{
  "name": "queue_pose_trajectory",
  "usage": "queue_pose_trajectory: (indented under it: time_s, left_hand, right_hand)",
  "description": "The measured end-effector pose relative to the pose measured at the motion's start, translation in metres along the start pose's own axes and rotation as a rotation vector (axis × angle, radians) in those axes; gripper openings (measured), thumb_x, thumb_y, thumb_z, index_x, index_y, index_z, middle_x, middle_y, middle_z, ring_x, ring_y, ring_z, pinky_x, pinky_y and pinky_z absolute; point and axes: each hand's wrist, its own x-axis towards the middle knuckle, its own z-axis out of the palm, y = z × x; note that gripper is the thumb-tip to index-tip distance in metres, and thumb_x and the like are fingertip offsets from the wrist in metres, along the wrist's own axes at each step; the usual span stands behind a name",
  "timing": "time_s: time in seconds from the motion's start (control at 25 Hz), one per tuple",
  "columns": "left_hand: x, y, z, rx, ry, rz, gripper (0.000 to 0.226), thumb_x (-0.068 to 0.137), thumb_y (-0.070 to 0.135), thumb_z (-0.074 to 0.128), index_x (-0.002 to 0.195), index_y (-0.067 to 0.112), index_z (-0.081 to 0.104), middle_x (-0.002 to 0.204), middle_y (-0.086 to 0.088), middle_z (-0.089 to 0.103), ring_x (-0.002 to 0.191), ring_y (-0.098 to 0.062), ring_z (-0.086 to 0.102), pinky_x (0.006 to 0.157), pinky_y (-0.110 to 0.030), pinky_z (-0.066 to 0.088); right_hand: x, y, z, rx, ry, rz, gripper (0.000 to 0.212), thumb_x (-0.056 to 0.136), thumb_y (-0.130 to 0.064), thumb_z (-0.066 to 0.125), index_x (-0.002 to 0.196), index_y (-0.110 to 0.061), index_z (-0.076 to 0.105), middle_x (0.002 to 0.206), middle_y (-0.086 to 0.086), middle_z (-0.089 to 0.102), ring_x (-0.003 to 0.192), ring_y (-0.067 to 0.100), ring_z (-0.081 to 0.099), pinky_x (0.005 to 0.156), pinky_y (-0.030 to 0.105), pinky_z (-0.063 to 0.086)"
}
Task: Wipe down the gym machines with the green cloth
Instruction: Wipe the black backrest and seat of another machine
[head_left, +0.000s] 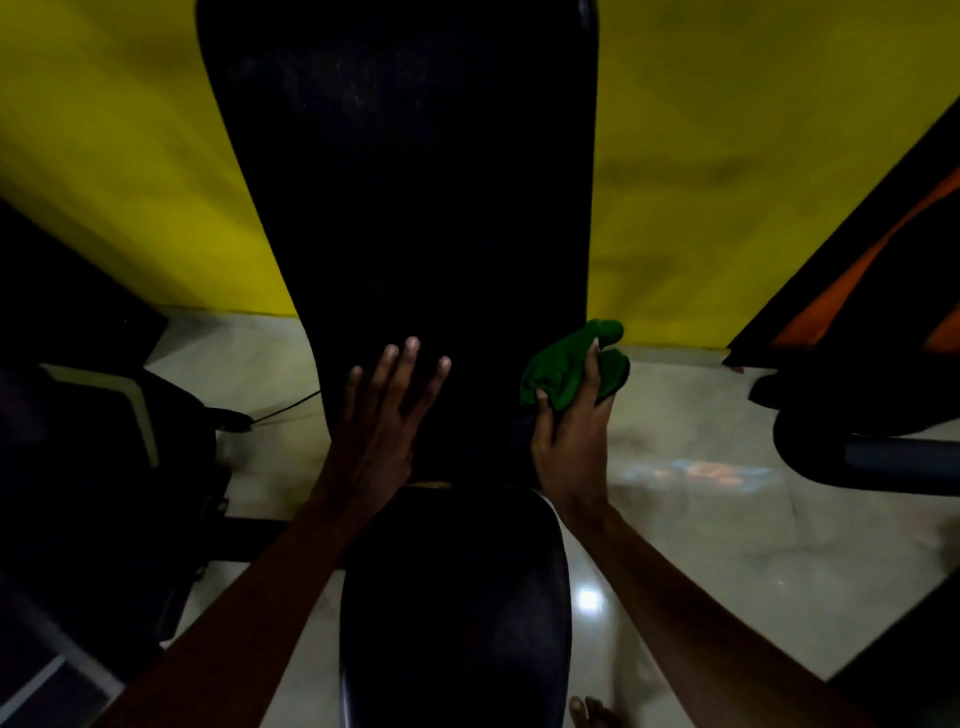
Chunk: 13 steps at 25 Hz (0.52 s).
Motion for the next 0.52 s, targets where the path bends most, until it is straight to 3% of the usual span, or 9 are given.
queue_pose_trajectory:
  time_s: [0.28, 0.44, 0.52]
  left_hand:
    - [-0.002, -0.006, -0.013, -0.169, -0.052, -0.04, 0.099, 0.078, 0.016, 0.069, 0.159, 0.026, 0.013, 0.166, -0.009, 0.005, 0.153, -0.029, 0.011, 0.118, -0.053, 0.017]
    - [-0.021, -0.019, 0.0, -0.341, 0.0, -0.231, 0.087, 0.081, 0.014, 0.06, 0.158, 0.022, 0.02, 0.165, -0.015, 0.011, 0.146, -0.035, 0.027, 0.11, -0.051, 0.032]
    - [-0.038, -0.023, 0.01, -0.431, -0.003, -0.304, 0.091, 0.078, 0.011, 0.065, 0.157, 0.018, 0.021, 0.161, -0.021, 0.019, 0.134, -0.042, 0.042, 0.1, -0.051, 0.043]
  right_hand:
    - [-0.026, 0.008, -0.005, -0.138, -0.014, 0.094, 0.067, 0.098, -0.024, 0.049, 0.158, -0.026, 0.019, 0.14, 0.023, 0.035, 0.12, 0.043, 0.049, 0.106, 0.051, 0.045]
    - [-0.011, -0.032, -0.011, -0.128, 0.064, -0.23, 0.068, 0.077, -0.007, 0.051, 0.144, -0.018, 0.045, 0.141, 0.018, 0.035, 0.125, 0.036, 0.043, 0.114, 0.032, 0.032]
    - [0.002, -0.052, 0.003, -0.176, 0.007, -0.381, 0.071, 0.075, -0.004, 0.06, 0.143, -0.021, 0.046, 0.144, 0.018, 0.036, 0.132, 0.035, 0.037, 0.114, 0.038, 0.03]
